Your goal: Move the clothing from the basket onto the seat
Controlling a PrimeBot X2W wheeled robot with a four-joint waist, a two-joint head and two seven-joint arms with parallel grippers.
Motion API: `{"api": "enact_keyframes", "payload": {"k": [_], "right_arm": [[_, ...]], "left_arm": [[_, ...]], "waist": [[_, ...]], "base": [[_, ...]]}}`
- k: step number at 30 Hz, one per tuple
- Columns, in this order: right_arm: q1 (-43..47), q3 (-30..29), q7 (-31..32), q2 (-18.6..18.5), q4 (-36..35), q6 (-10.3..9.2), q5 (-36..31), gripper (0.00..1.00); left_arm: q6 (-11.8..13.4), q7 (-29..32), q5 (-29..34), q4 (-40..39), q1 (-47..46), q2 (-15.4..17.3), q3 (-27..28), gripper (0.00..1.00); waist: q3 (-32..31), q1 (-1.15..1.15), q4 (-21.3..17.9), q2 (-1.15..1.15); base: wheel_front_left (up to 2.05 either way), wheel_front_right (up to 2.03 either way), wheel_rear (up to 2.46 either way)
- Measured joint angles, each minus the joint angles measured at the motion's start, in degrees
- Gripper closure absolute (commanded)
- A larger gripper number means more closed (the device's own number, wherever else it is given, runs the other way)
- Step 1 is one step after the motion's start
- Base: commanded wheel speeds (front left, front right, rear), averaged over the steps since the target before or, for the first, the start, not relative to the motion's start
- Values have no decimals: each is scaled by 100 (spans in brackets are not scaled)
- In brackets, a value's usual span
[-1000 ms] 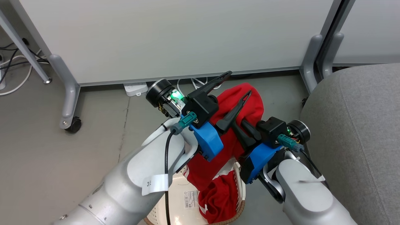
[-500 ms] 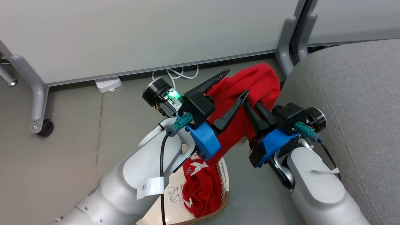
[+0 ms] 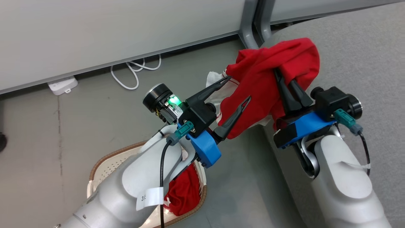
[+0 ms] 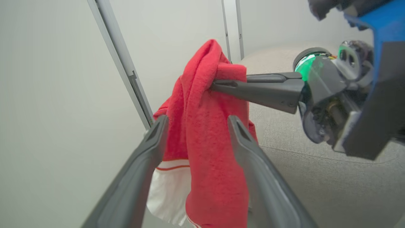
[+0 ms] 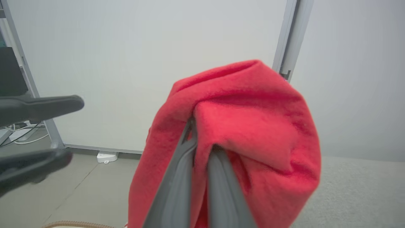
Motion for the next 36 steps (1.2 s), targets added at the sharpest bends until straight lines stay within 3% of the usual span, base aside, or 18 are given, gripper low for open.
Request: {"api": "enact_keyframes", "payload": {"k": [18,30,36], "right_arm": [[576,-1333,-1,-66,-962,0,-142,100],[840,-1691,-1,-82,-1254,0,-188,100],[428,-1972,-1,-204,-1493,0,-189,100]], "left_arm": [[1,0,105,-92,109,-31,-519,0],[0,0,56,-129,101,-34,-599,0],[31,2,110,-267,-73,34,-575,0]], "waist": [[488,0,-869,0],[616,0,-957,0],[859,0,-931,0]], "base": [[0,0,0],[0,0,0],[0,0,0]]}}
